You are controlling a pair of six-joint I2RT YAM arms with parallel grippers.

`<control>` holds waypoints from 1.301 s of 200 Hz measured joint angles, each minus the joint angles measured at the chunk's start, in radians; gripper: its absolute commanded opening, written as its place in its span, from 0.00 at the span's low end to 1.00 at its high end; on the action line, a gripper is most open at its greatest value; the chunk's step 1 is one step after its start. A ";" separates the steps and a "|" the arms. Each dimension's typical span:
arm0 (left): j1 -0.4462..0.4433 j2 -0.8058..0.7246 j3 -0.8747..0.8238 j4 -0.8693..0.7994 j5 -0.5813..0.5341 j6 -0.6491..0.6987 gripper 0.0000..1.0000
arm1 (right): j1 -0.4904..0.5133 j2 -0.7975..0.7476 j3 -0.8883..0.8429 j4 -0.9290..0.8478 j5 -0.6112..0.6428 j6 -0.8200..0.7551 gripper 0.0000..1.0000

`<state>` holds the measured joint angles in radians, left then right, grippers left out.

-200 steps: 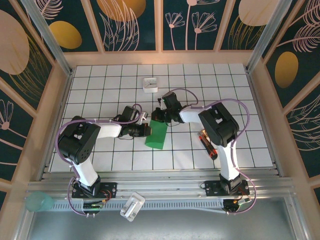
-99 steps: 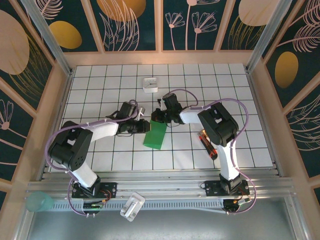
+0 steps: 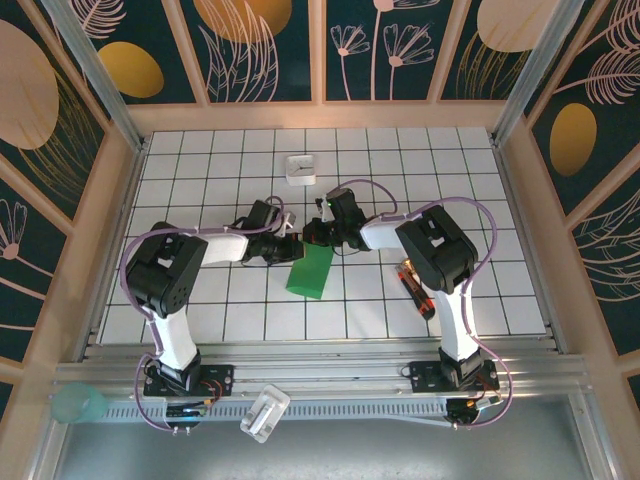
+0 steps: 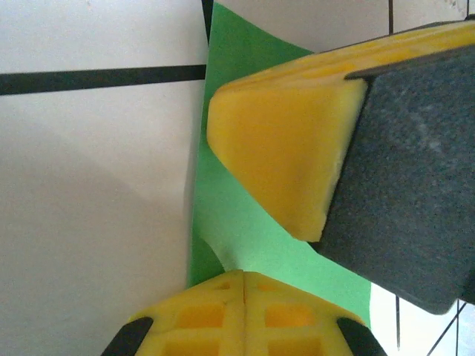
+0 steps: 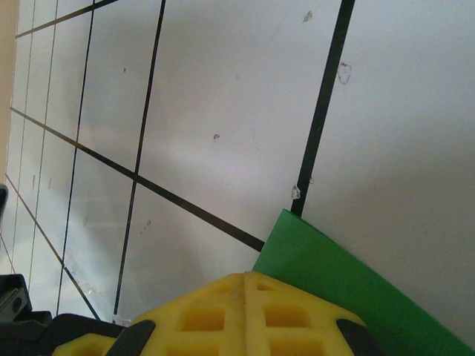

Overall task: Fold a paper plane with a square sheet of paper (pick it up from the middle)
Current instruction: First fold in half a square sheet of paper at the center of the table.

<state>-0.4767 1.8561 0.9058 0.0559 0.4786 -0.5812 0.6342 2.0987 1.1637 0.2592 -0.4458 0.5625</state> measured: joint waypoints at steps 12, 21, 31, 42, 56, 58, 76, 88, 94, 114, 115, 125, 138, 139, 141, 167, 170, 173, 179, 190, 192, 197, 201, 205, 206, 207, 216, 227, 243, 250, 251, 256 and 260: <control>0.001 -0.002 -0.010 0.014 0.004 0.000 0.00 | 0.000 -0.002 -0.002 0.001 0.000 -0.005 0.00; 0.002 -0.004 -0.022 0.031 0.008 0.000 0.00 | 0.000 -0.002 -0.002 0.002 0.000 -0.008 0.00; 0.004 -0.009 -0.037 0.051 0.014 0.000 0.00 | 0.000 -0.002 -0.002 0.002 0.000 -0.008 0.00; 0.005 -0.020 -0.059 0.068 0.020 0.001 0.00 | 0.000 -0.002 -0.002 0.002 0.000 -0.011 0.00; 0.005 -0.041 -0.092 0.076 0.033 0.002 0.00 | 0.000 -0.002 -0.003 0.002 0.000 -0.014 0.00; 0.005 -0.043 -0.095 0.077 0.035 0.002 0.00 | 0.000 -0.002 -0.003 0.002 0.000 -0.014 0.00; 0.005 -0.069 -0.129 0.079 0.044 0.005 0.00 | 0.000 -0.002 -0.003 0.002 0.000 -0.015 0.00; 0.006 -0.083 -0.148 0.079 0.052 0.005 0.00 | 0.000 -0.002 -0.003 0.002 0.000 -0.015 0.00; 0.006 -0.089 -0.157 0.079 0.060 0.004 0.00 | 0.000 -0.002 -0.003 0.002 0.000 -0.015 0.00; 0.006 -0.105 -0.187 0.090 0.080 0.004 0.00 | 0.000 -0.002 -0.003 0.002 0.000 -0.015 0.00; 0.006 -0.106 -0.189 0.091 0.082 0.004 0.00 | 0.000 -0.002 -0.003 0.001 0.000 -0.015 0.00; 0.006 -0.116 -0.203 0.096 0.091 0.005 0.00 | 0.000 -0.002 -0.003 0.002 0.000 -0.015 0.00; 0.006 -0.131 -0.225 0.099 0.102 0.004 0.00 | 0.000 -0.002 -0.003 0.001 0.001 -0.015 0.00; 0.006 -0.133 -0.228 0.100 0.103 0.004 0.00 | 0.000 -0.002 -0.003 0.001 0.001 -0.015 0.00; 0.006 -0.135 -0.231 0.100 0.105 0.004 0.00 | 0.000 -0.002 -0.003 0.001 0.002 -0.015 0.00; 0.004 -0.167 -0.275 0.108 0.124 0.004 0.00 | 0.000 -0.002 -0.004 0.001 0.003 -0.015 0.00; 0.003 -0.171 -0.280 0.108 0.125 0.004 0.00 | 0.000 -0.002 -0.004 0.001 0.003 -0.015 0.00; 0.003 -0.175 -0.285 0.108 0.127 0.004 0.00 | 0.000 -0.002 -0.004 0.001 0.003 -0.015 0.00; 0.000 -0.183 -0.294 0.108 0.128 0.004 0.00 | 0.000 -0.002 -0.004 0.001 0.003 -0.015 0.00; -0.005 -0.192 -0.305 0.108 0.128 0.004 0.00 | 0.000 -0.002 -0.004 0.001 0.003 -0.015 0.00; -0.006 -0.194 -0.307 0.108 0.127 0.004 0.00 | 0.000 -0.002 -0.004 0.001 0.003 -0.015 0.00; -0.008 -0.198 -0.311 0.108 0.127 0.004 0.00 | 0.000 -0.002 -0.004 0.001 0.003 -0.015 0.00; -0.010 -0.201 -0.315 0.108 0.127 0.004 0.00 | 0.000 -0.002 -0.004 0.001 0.004 -0.015 0.00; -0.013 -0.205 -0.319 0.109 0.127 0.004 0.00 | 0.000 -0.002 -0.004 0.001 0.004 -0.015 0.00; -0.014 -0.206 -0.320 0.109 0.127 0.004 0.00 | 0.000 -0.002 -0.004 0.001 0.004 -0.015 0.00; -0.014 -0.206 -0.321 0.109 0.127 0.004 0.00 | 0.000 -0.002 -0.004 0.001 0.004 -0.015 0.00; -0.018 -0.214 -0.330 0.111 0.127 0.003 0.00 | 0.000 -0.002 -0.004 0.001 0.005 -0.015 0.00; -0.025 -0.225 -0.342 0.113 0.126 0.001 0.00 | 0.000 -0.002 -0.004 0.001 0.006 -0.015 0.00; -0.034 -0.241 -0.361 0.117 0.125 -0.005 0.00 | 0.000 -0.002 -0.004 0.001 0.007 -0.015 0.00; -0.038 -0.249 -0.370 0.119 0.124 -0.010 0.00 | 0.000 -0.002 -0.004 0.001 0.007 -0.015 0.00; -0.039 -0.249 -0.371 0.120 0.124 -0.012 0.00 | 0.000 -0.002 -0.004 0.001 0.007 -0.015 0.00; -0.042 -0.256 -0.379 0.124 0.123 -0.016 0.00 | 0.000 -0.002 -0.004 0.001 0.008 -0.015 0.00; -0.043 -0.261 -0.384 0.124 0.123 -0.019 0.00 | 0.000 -0.002 -0.004 0.001 0.008 -0.015 0.00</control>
<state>-0.5201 1.5955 0.5217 0.1802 0.6018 -0.6006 0.6338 2.0972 1.1599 0.2604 -0.4377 0.5472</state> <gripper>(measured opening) 0.061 0.042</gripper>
